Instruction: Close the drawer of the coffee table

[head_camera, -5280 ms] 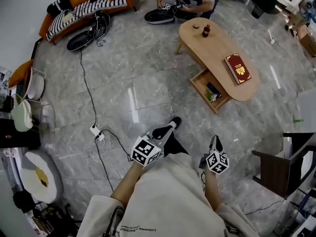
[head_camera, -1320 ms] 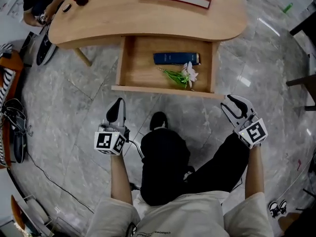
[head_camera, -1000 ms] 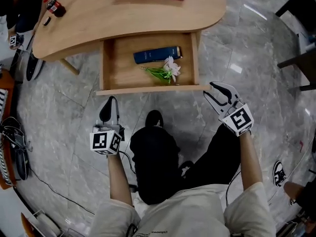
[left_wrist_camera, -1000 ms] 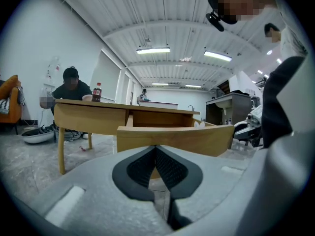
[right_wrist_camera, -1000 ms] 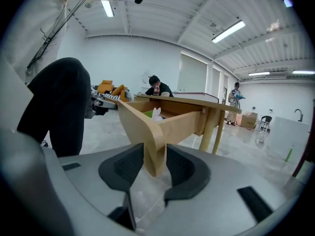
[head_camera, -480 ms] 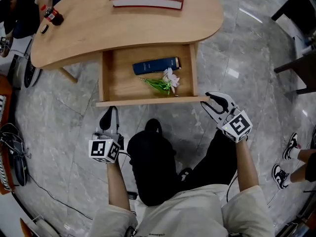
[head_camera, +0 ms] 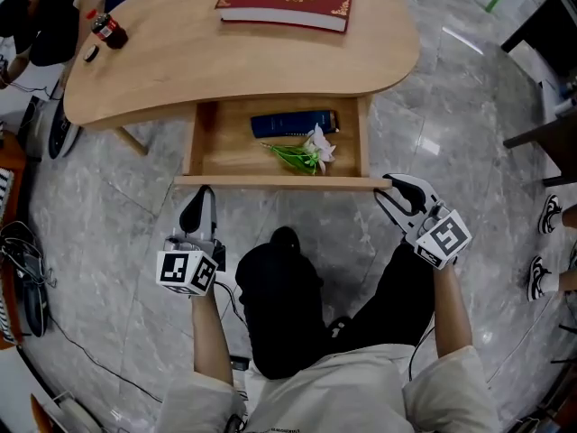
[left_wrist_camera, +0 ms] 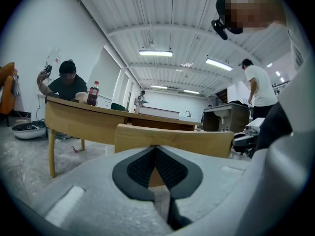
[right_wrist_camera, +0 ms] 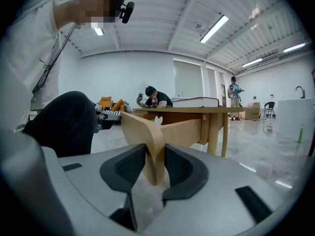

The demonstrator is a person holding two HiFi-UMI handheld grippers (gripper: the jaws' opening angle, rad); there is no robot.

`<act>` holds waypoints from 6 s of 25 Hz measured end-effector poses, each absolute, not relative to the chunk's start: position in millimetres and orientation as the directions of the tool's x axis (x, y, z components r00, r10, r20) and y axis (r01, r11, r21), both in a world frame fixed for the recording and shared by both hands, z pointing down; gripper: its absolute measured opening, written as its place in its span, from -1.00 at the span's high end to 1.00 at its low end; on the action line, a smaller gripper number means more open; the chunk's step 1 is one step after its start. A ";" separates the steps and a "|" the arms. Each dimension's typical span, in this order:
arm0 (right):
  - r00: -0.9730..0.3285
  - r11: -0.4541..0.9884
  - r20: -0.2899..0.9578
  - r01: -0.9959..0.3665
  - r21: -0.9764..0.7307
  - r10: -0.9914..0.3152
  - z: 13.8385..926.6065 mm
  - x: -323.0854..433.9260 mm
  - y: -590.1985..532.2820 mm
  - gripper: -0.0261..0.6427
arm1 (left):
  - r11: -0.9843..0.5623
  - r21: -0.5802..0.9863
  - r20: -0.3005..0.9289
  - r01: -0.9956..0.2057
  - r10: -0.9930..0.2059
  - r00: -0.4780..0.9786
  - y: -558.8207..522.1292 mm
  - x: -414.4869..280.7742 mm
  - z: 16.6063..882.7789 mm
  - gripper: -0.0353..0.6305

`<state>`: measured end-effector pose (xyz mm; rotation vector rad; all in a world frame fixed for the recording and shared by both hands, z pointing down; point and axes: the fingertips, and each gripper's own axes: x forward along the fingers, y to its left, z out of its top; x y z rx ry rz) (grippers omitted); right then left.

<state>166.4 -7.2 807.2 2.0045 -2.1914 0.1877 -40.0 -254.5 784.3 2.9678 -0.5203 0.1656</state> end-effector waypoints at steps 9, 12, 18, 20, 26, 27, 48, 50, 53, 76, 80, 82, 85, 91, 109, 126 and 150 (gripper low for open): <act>-0.036 0.038 0.223 -0.999 0.003 -0.974 802.4 192.3 -33.4 0.51 | -0.933 0.121 0.176 -0.338 -0.315 0.933 -281.1 -13.7 783.6 0.87; -0.024 0.027 0.234 -1.000 0.009 -0.972 802.1 200.8 -39.3 0.51 | -0.941 0.111 0.180 -0.319 -0.297 0.938 -285.4 -6.7 783.1 0.87; -0.010 0.010 0.242 -1.000 -0.001 -0.970 802.3 213.0 -46.6 0.50 | -0.954 0.111 0.189 -0.277 -0.254 0.949 -291.7 3.9 783.3 0.87; -0.001 0.001 0.244 -1.000 -0.004 -0.970 802.2 217.5 -48.9 0.50 | -0.959 0.106 0.194 -0.263 -0.240 0.951 -293.1 6.8 783.0 0.87; 0.025 -0.020 0.263 -1.000 0.020 -0.965 799.6 229.2 -52.4 0.50 | -0.972 0.083 0.198 -0.218 -0.199 0.960 -293.4 13.7 781.7 0.87; 0.020 -0.015 0.262 -1.000 0.020 -0.965 799.0 230.3 -53.1 0.50 | -0.974 0.080 0.200 -0.214 -0.194 0.960 -293.8 14.7 781.3 0.87; 0.015 -0.016 0.223 -1.000 -0.002 -0.975 795.2 256.2 -80.2 0.50 | -0.972 0.002 0.209 -0.237 -0.231 0.950 -323.2 45.9 778.2 0.87; 0.024 -0.025 0.226 -1.000 -0.001 -0.974 796.4 259.7 -81.6 0.50 | -0.969 0.015 0.216 -0.246 -0.237 0.947 -324.8 49.8 780.6 0.87; 0.026 -0.028 0.225 -1.000 -0.003 -0.974 797.7 263.5 -86.0 0.50 | -0.961 0.008 0.229 -0.275 -0.266 0.936 -329.1 53.4 782.2 0.87; 0.071 -0.079 0.220 -0.997 -0.026 -0.973 797.1 319.2 -131.5 0.50 | -0.922 0.031 0.191 -0.386 -0.374 0.908 -375.5 108.7 781.4 0.87; 0.088 -0.097 0.224 -0.995 -0.029 -0.971 798.3 324.7 -136.0 0.49 | -0.922 0.038 0.177 -0.385 -0.373 0.911 -380.3 114.3 781.3 0.87; 0.097 -0.109 0.228 -0.993 -0.041 -0.969 799.7 326.1 -137.4 0.48 | -0.919 0.044 0.173 -0.393 -0.380 0.909 -381.9 115.0 781.0 0.87; 0.125 -0.146 0.236 -0.986 -0.074 -0.964 800.0 330.8 -138.1 0.47 | -0.909 0.046 0.157 -0.413 -0.402 0.902 -383.9 118.4 780.2 0.87; 0.276 -0.311 0.266 -0.946 -0.097 -0.923 806.4 333.5 -127.7 0.50 | -0.909 0.048 0.172 -0.414 -0.400 0.900 -379.0 117.7 781.8 0.87; 0.274 -0.332 0.283 -0.926 -0.182 -0.919 746.5 223.7 -117.8 0.63 | -0.968 0.025 0.332 -0.248 -0.226 0.916 -291.4 72.3 713.6 0.87; 0.196 -0.327 0.405 -0.900 -0.287 -0.893 386.8 114.0 -54.4 0.84 | -0.902 0.112 0.475 -0.417 -0.320 0.820 -179.1 -57.2 323.5 0.87; 0.147 -0.310 0.474 -0.906 -0.287 -0.868 293.9 -51.1 61.8 0.88 | -0.946 0.159 0.418 -0.282 -0.194 0.887 -9.4 -96.8 251.3 0.87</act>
